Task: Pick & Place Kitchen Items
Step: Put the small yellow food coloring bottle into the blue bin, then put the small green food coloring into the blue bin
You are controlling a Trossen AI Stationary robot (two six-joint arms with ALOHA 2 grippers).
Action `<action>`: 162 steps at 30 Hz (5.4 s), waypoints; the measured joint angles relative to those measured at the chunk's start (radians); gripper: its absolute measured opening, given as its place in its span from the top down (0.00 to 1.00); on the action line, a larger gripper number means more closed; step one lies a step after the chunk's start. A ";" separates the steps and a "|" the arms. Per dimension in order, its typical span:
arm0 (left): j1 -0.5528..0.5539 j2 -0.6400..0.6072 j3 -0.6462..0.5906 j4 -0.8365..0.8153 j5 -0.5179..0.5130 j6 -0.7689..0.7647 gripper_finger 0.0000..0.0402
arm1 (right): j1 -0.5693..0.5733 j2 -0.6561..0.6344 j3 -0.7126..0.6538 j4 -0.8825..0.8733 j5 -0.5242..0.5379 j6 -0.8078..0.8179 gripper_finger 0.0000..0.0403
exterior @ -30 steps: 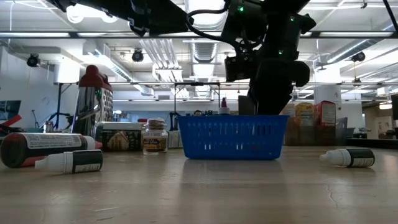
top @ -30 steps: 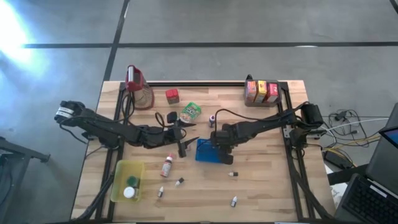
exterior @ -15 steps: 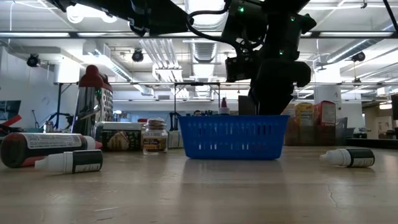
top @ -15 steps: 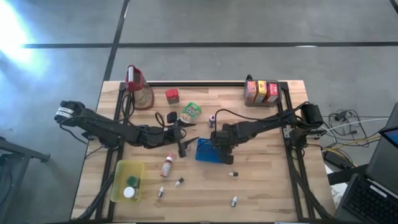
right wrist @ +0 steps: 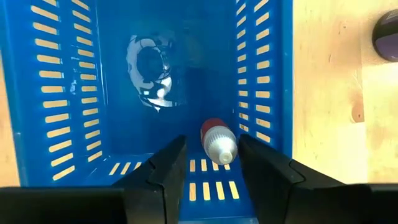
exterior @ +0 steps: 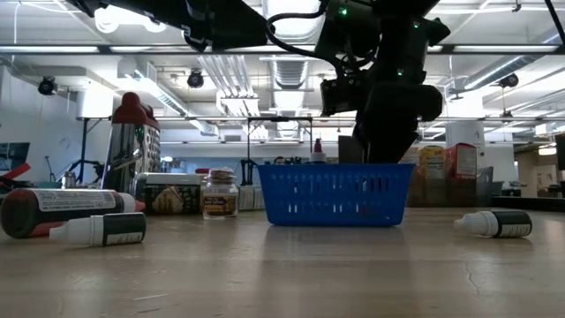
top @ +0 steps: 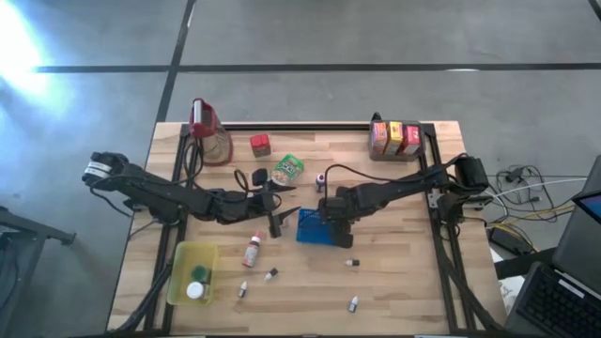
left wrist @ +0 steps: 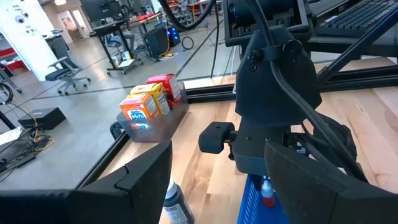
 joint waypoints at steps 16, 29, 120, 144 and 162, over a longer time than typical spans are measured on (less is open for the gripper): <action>0.000 0.000 0.000 -0.025 0.000 -0.001 0.35 | 0.023 -0.006 0.240 -0.318 0.000 0.001 0.76; 0.000 0.000 0.000 -0.086 0.000 -0.107 0.35 | 0.266 -0.007 0.327 -0.522 0.008 0.182 0.93; 0.000 0.000 -0.020 -0.089 0.000 -0.127 0.35 | 0.377 0.000 -0.150 0.177 0.033 0.370 0.80; 0.000 0.000 -0.028 -0.088 0.001 -0.123 0.35 | 0.397 -0.172 -0.078 0.181 0.015 0.272 0.85; -0.002 0.118 -0.031 0.371 0.436 0.041 0.35 | 0.428 -0.377 -0.113 0.739 0.558 -0.302 0.84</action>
